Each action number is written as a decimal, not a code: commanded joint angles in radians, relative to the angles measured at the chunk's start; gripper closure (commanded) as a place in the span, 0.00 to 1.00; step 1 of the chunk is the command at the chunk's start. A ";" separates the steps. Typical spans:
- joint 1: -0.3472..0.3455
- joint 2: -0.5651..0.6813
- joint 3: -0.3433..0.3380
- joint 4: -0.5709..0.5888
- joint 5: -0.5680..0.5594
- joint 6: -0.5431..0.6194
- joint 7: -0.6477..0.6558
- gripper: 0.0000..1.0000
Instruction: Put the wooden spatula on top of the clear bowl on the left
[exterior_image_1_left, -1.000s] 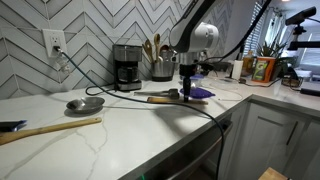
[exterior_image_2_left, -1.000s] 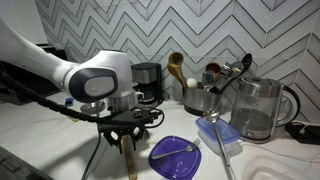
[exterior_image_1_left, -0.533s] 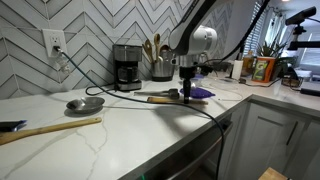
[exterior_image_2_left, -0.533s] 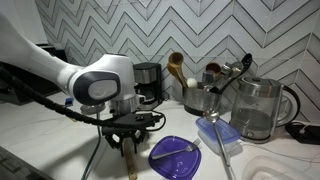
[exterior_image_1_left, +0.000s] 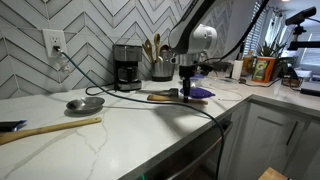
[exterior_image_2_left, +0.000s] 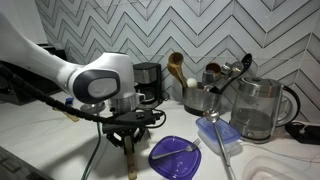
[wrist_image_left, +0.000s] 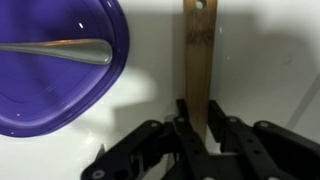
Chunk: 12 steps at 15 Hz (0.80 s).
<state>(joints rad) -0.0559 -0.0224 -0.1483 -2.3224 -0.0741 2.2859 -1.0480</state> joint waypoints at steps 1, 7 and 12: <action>-0.014 -0.074 0.016 -0.037 -0.013 -0.048 -0.051 0.94; -0.003 -0.180 0.017 -0.045 0.014 -0.181 -0.120 0.94; 0.000 -0.271 0.004 -0.017 0.042 -0.273 -0.085 0.94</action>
<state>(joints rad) -0.0550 -0.2191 -0.1319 -2.3339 -0.0631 2.0636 -1.1329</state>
